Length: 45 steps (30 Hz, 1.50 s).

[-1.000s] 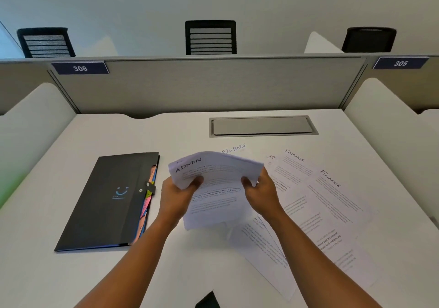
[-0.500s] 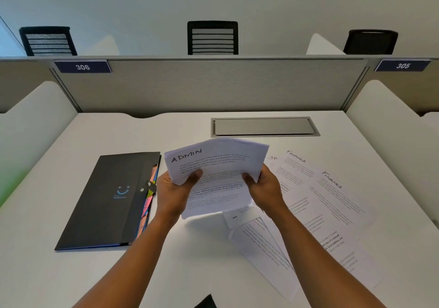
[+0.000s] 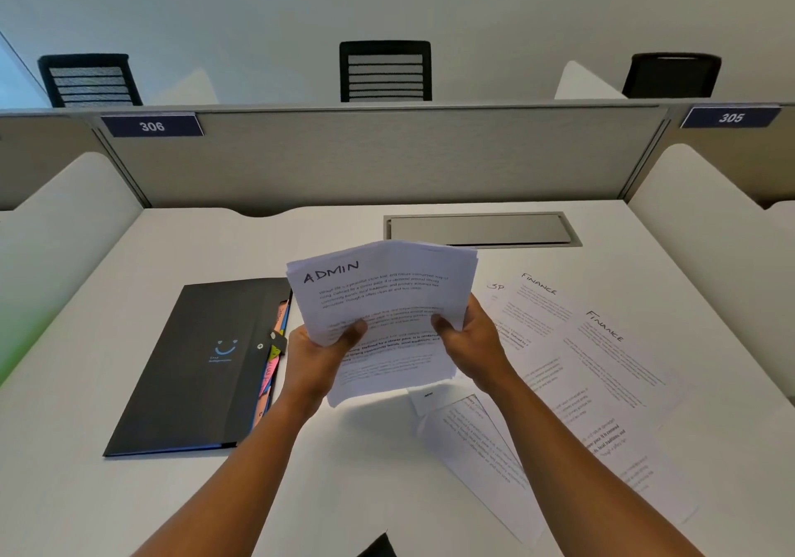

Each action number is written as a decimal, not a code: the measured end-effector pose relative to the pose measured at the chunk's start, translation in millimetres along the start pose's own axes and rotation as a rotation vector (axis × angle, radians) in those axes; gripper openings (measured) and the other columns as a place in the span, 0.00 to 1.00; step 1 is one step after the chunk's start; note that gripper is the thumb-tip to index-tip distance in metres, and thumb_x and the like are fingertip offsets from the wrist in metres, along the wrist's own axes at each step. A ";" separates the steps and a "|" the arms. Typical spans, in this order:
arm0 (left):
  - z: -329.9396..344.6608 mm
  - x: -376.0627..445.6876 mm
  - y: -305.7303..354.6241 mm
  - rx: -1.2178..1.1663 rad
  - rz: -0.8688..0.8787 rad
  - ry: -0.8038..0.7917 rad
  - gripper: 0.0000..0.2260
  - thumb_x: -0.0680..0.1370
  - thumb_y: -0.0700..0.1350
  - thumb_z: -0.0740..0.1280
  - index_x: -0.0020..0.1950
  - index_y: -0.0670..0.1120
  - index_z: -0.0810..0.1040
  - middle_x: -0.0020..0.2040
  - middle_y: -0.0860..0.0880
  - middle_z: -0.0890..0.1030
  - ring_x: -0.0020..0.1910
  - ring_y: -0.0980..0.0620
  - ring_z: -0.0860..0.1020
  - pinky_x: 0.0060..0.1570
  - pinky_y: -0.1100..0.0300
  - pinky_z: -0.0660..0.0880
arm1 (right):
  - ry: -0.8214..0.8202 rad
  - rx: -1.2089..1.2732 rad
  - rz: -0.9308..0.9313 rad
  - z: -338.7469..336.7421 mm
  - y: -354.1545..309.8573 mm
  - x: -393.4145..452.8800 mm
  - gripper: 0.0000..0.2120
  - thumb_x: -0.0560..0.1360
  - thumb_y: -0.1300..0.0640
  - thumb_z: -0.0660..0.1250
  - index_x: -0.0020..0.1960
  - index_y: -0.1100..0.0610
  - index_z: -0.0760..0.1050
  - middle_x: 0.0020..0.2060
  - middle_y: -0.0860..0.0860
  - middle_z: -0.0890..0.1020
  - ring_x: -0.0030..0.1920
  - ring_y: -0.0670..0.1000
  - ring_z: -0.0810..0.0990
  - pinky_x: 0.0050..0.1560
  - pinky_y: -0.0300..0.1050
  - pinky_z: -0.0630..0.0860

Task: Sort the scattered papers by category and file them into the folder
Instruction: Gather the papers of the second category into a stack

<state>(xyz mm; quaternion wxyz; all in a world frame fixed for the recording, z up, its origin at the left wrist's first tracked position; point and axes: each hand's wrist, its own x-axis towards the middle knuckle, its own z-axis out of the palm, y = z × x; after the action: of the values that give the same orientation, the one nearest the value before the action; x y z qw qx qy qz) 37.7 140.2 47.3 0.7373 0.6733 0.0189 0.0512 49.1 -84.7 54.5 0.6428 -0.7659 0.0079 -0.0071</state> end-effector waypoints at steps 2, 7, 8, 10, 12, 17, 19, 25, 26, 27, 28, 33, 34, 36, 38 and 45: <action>-4.0 -1.6 -6.5 0.013 -0.034 -0.006 0.14 0.69 0.44 0.79 0.49 0.59 0.84 0.50 0.52 0.86 0.49 0.50 0.85 0.42 0.57 0.83 | -0.027 -0.035 0.016 -0.7 6.4 -1.2 0.20 0.76 0.58 0.69 0.66 0.50 0.70 0.53 0.47 0.80 0.53 0.48 0.79 0.39 0.30 0.78; -12.8 -6.6 -22.1 0.078 -0.084 -0.032 0.14 0.71 0.42 0.77 0.50 0.60 0.84 0.51 0.54 0.86 0.51 0.52 0.84 0.43 0.59 0.83 | -0.043 -0.058 0.013 -1.5 16.5 -7.5 0.19 0.76 0.59 0.70 0.65 0.48 0.71 0.52 0.43 0.79 0.50 0.44 0.78 0.37 0.26 0.76; -13.0 -6.4 -22.7 0.082 -0.082 -0.030 0.15 0.72 0.41 0.77 0.50 0.61 0.84 0.51 0.54 0.86 0.51 0.53 0.84 0.43 0.59 0.83 | -0.041 -0.053 0.004 -2.0 16.2 -7.4 0.18 0.76 0.59 0.69 0.64 0.48 0.71 0.51 0.42 0.79 0.50 0.44 0.78 0.38 0.26 0.76; -11.8 -4.5 -23.0 0.091 -0.084 -0.012 0.15 0.73 0.40 0.76 0.49 0.62 0.84 0.50 0.54 0.86 0.50 0.52 0.84 0.43 0.57 0.83 | -0.037 -0.052 -0.007 -2.6 13.5 -6.2 0.15 0.77 0.58 0.68 0.62 0.46 0.72 0.50 0.42 0.80 0.51 0.45 0.79 0.38 0.27 0.76; -8.9 -1.9 -21.7 0.097 -0.086 0.010 0.14 0.73 0.41 0.76 0.48 0.61 0.84 0.50 0.54 0.86 0.50 0.50 0.84 0.44 0.53 0.83 | -0.029 -0.056 -0.014 -2.5 9.2 -4.8 0.14 0.78 0.56 0.67 0.59 0.43 0.71 0.49 0.42 0.80 0.49 0.45 0.80 0.36 0.28 0.76; -7.2 3.8 -19.2 0.093 -0.053 0.015 0.14 0.73 0.41 0.76 0.50 0.61 0.84 0.50 0.55 0.86 0.49 0.53 0.84 0.44 0.57 0.83 | -0.016 -0.070 -0.017 -2.0 10.5 -0.5 0.16 0.77 0.57 0.68 0.60 0.42 0.71 0.49 0.40 0.79 0.48 0.43 0.79 0.35 0.27 0.76; -8.6 3.8 -22.7 0.112 -0.061 0.009 0.15 0.73 0.40 0.77 0.51 0.60 0.83 0.50 0.54 0.86 0.50 0.54 0.83 0.44 0.59 0.82 | -0.039 -0.121 0.003 -1.6 17.2 0.3 0.17 0.77 0.59 0.68 0.63 0.47 0.72 0.48 0.39 0.79 0.49 0.45 0.78 0.36 0.26 0.76; -7.4 9.9 -18.8 0.114 -0.022 0.024 0.17 0.73 0.40 0.76 0.48 0.64 0.83 0.48 0.58 0.85 0.48 0.57 0.83 0.40 0.64 0.81 | -0.055 -0.174 -0.012 -1.5 15.7 7.9 0.13 0.77 0.59 0.67 0.57 0.44 0.72 0.47 0.39 0.79 0.49 0.47 0.80 0.40 0.32 0.77; -7.3 12.1 -16.3 0.108 0.005 0.020 0.18 0.73 0.40 0.76 0.49 0.64 0.82 0.48 0.59 0.85 0.48 0.57 0.83 0.40 0.63 0.81 | -0.037 -0.166 -0.021 -1.5 13.1 10.0 0.13 0.77 0.59 0.67 0.57 0.44 0.72 0.47 0.39 0.78 0.48 0.46 0.79 0.40 0.31 0.77; -7.6 14.2 -15.0 0.105 0.026 0.018 0.18 0.73 0.39 0.76 0.50 0.64 0.82 0.49 0.59 0.85 0.49 0.57 0.83 0.41 0.63 0.82 | -0.027 -0.162 -0.032 -1.4 11.4 11.3 0.13 0.77 0.58 0.67 0.56 0.43 0.72 0.47 0.38 0.78 0.48 0.45 0.79 0.40 0.30 0.76; -8.2 15.9 -15.2 0.107 0.034 0.019 0.19 0.73 0.39 0.76 0.50 0.64 0.81 0.49 0.58 0.84 0.50 0.57 0.83 0.41 0.63 0.82 | -0.027 -0.162 -0.039 -0.9 10.6 12.1 0.13 0.77 0.58 0.67 0.56 0.42 0.72 0.47 0.38 0.78 0.47 0.44 0.78 0.39 0.29 0.76; -13.8 14.4 -31.7 0.212 -0.124 -0.023 0.13 0.74 0.43 0.76 0.52 0.59 0.81 0.48 0.56 0.85 0.50 0.54 0.82 0.45 0.61 0.82 | -0.085 -0.269 0.029 -0.3 25.8 10.7 0.15 0.77 0.60 0.67 0.60 0.47 0.72 0.53 0.45 0.80 0.49 0.46 0.76 0.37 0.27 0.74; -14.5 13.7 -34.3 0.234 -0.144 -0.026 0.12 0.74 0.44 0.75 0.52 0.59 0.80 0.49 0.56 0.84 0.50 0.54 0.81 0.45 0.61 0.81 | -0.091 -0.296 0.043 -0.6 29.1 10.6 0.15 0.77 0.60 0.67 0.61 0.47 0.72 0.54 0.47 0.81 0.50 0.47 0.76 0.37 0.27 0.74; -15.3 15.0 -33.7 0.254 -0.158 -0.024 0.10 0.76 0.45 0.74 0.51 0.58 0.80 0.50 0.55 0.84 0.50 0.54 0.81 0.44 0.62 0.79 | -0.090 -0.309 0.063 -1.3 30.2 11.8 0.13 0.78 0.60 0.66 0.59 0.46 0.72 0.54 0.49 0.81 0.50 0.48 0.77 0.38 0.29 0.74; -16.5 19.6 -30.4 0.261 -0.172 -0.019 0.06 0.76 0.46 0.74 0.50 0.56 0.81 0.48 0.54 0.85 0.48 0.52 0.83 0.41 0.62 0.80 | -0.083 -0.307 0.084 -3.4 26.1 14.7 0.11 0.79 0.58 0.65 0.58 0.46 0.72 0.52 0.47 0.81 0.49 0.48 0.79 0.37 0.30 0.74; -20.1 30.2 -16.5 0.135 -0.247 -0.030 0.12 0.75 0.49 0.74 0.56 0.47 0.82 0.47 0.51 0.87 0.43 0.49 0.86 0.37 0.57 0.83 | -0.046 -0.097 0.262 -3.2 7.8 25.6 0.10 0.79 0.53 0.65 0.60 0.52 0.73 0.56 0.49 0.81 0.50 0.47 0.81 0.42 0.39 0.76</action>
<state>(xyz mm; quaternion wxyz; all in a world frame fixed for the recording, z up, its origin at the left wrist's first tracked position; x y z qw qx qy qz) 66.6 161.7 30.2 0.6911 0.7147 0.0941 -0.0517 74.6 -89.8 47.4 0.6004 -0.7885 0.0936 0.0948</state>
